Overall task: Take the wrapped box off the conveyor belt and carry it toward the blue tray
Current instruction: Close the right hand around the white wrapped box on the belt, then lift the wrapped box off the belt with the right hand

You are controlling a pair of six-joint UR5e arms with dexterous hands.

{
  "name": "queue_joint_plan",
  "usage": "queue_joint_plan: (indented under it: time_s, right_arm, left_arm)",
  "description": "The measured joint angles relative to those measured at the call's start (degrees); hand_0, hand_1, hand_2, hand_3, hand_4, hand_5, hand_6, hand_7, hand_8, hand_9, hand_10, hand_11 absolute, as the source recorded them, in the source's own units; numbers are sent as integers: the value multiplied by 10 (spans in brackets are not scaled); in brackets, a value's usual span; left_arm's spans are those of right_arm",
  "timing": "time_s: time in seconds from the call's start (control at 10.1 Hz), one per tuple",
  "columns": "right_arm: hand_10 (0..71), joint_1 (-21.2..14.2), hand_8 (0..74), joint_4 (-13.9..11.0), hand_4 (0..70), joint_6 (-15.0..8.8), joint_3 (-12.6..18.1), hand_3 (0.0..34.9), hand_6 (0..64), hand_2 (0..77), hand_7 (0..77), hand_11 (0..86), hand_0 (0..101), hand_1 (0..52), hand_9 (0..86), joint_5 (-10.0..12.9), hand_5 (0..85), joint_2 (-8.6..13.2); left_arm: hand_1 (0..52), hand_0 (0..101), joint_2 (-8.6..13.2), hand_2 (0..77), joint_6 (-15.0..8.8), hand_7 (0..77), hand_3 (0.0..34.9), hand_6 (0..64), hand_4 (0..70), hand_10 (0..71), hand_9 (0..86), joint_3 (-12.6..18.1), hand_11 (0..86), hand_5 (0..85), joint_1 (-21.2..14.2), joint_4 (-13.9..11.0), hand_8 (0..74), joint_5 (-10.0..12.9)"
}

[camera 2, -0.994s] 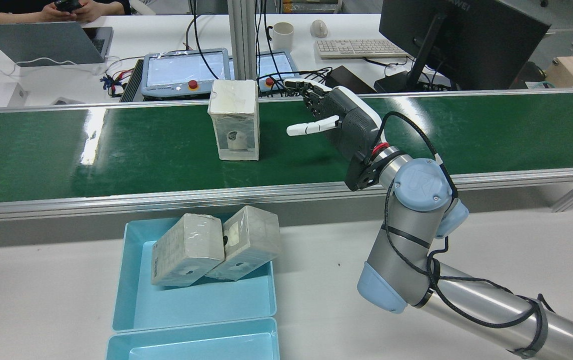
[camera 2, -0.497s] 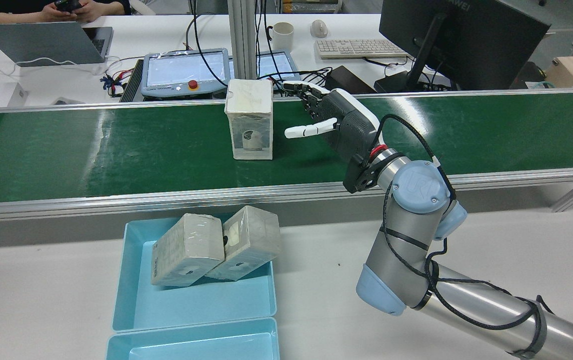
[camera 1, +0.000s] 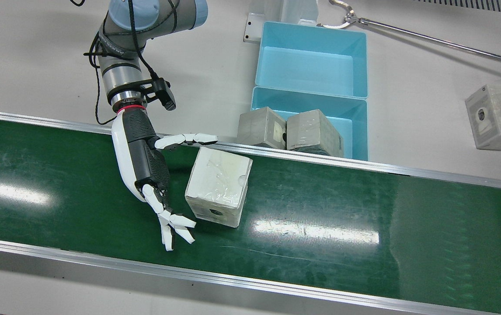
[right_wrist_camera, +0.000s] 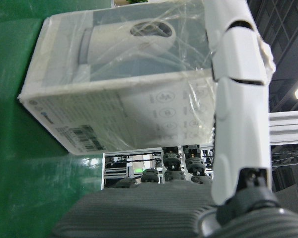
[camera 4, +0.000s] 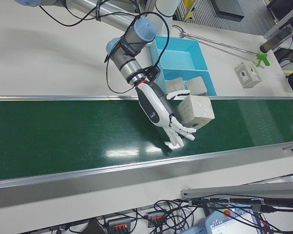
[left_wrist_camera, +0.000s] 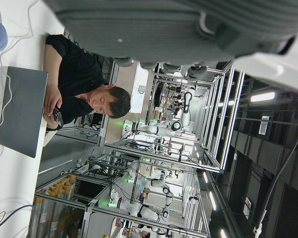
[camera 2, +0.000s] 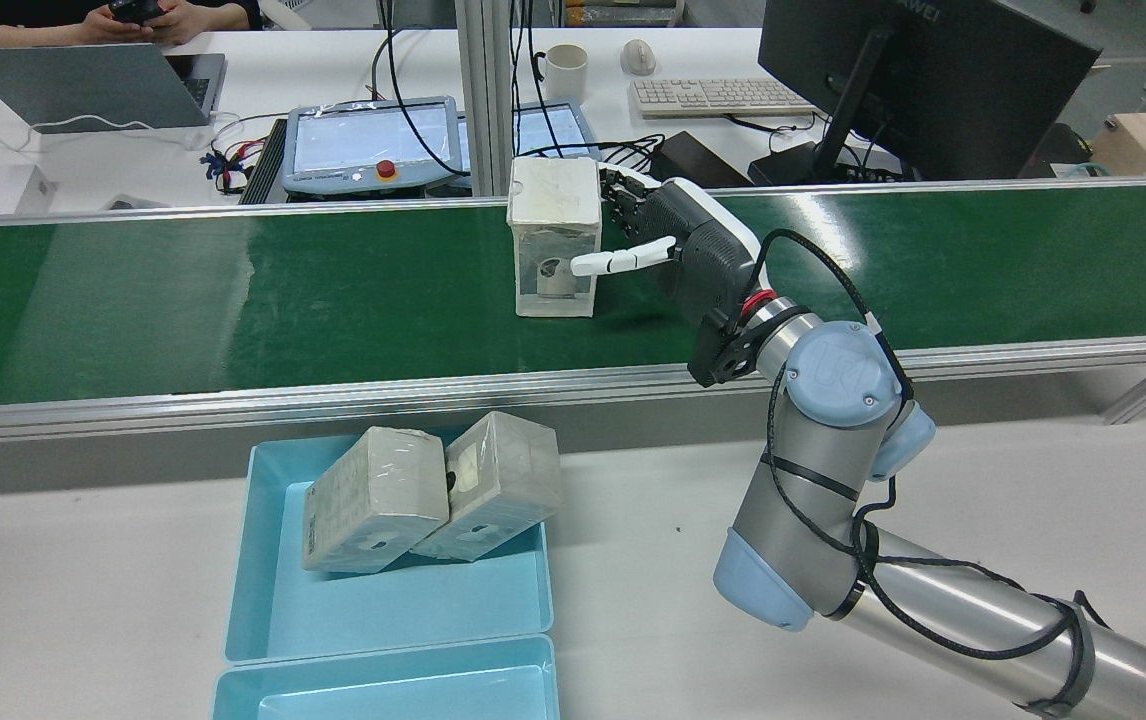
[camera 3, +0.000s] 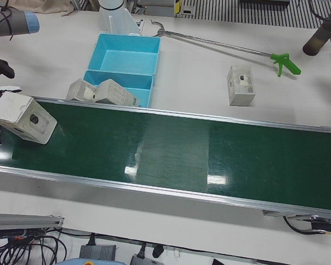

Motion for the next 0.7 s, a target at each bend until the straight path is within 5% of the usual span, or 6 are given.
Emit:
queue_joint_plan:
  time_s: [0.3,0.4,0.5,0.6,0.7]
  right_arm:
    - [0,0,11,0,93,-4,-3,13,44,142,55,5,490,175,33,0,207,0]
    - [0,0,5,0,82,-5,-6,95,27,185,60,5,498,213,27,0,235,0]
    - [0,0,5,-1,82,-5,-8,95,27,185,60,5,498,213,27,0,235,0]
    - [0,1,82,-3,115,-6,-9,74,93,240,136,5,532,256,65,0,322,2]
    - [16,5,153,-6,153,-6,-10,45,169,267,224,5,551,240,147,0,371,6]
  left_arm:
    - [0,0,0,5,0,0,0,5,0,5,5,0,5,11,0,0,5,0]
    - [0,0,0,5,0,0,0,5,0,5,0,0,5,11,0,0,5,0]
    - [0,0,0,5,0,0,0,5,0,5,0,0,5,11,0,0,5,0]
    - [0,0,0,11,0,5,0,5,0,5,0,0,5,11,0,0,5,0]
    - [0,0,0,5,0,5,0,5,0,0,0,0,5,11,0,0,5,0]
